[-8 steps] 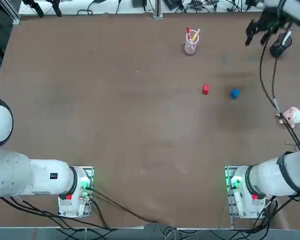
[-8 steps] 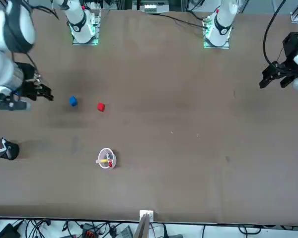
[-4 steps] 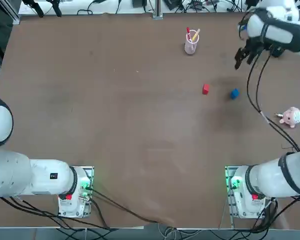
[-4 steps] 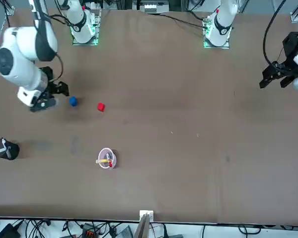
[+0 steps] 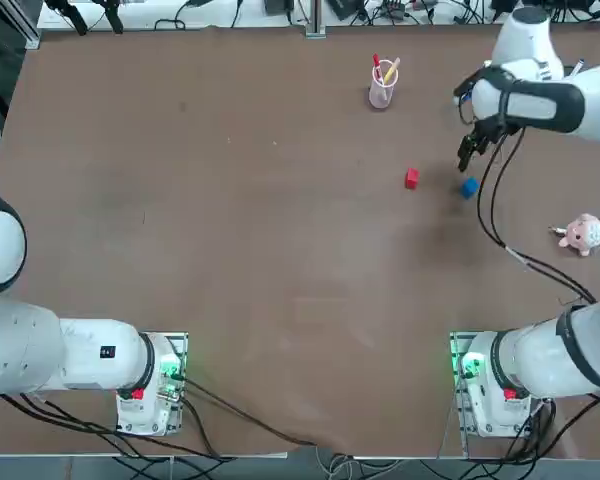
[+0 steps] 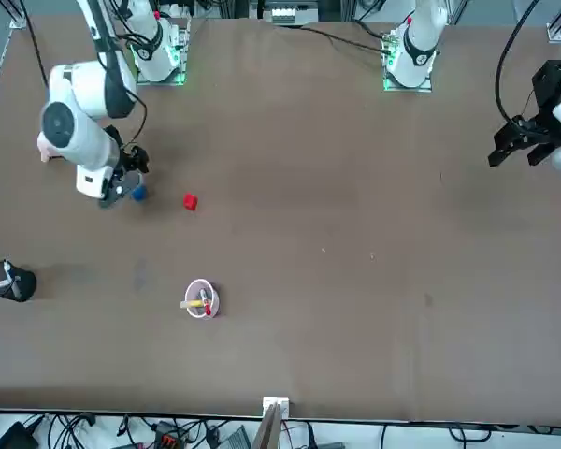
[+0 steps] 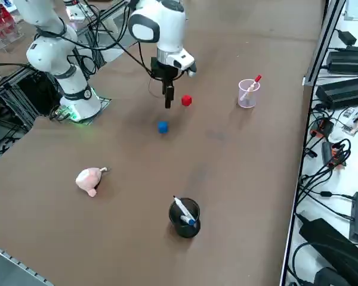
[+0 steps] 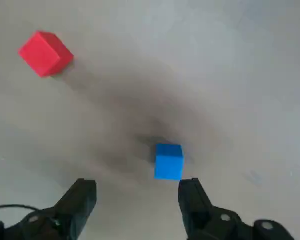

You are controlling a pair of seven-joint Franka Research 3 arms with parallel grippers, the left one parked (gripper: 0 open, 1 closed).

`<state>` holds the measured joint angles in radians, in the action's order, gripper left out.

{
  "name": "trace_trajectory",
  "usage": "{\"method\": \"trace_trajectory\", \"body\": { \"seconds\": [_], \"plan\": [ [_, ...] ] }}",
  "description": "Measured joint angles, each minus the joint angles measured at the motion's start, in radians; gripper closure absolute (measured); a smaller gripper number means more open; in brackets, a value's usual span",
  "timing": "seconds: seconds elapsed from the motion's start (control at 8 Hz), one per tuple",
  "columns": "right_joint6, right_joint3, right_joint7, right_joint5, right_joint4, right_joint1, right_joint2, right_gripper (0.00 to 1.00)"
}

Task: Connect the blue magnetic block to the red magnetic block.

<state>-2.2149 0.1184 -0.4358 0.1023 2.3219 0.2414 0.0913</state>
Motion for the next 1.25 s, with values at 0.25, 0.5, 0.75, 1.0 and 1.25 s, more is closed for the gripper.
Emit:
{"method": "trace_trajectory", "body": {
  "seconds": [0.25,0.5,0.75,1.0,1.25],
  "plan": [
    [-0.086,0.005,-0.009,0.023,0.005,-0.002,0.090,0.00],
    [-0.132,0.015,-0.011,0.036,0.003,-0.008,0.170,0.01],
    [-0.141,0.017,-0.011,0.058,-0.003,-0.034,0.200,0.02],
    [-0.141,0.018,-0.013,0.085,-0.005,-0.074,0.203,0.03],
    [-0.141,0.018,-0.013,0.087,-0.005,-0.081,0.205,0.12]
  ]
}}
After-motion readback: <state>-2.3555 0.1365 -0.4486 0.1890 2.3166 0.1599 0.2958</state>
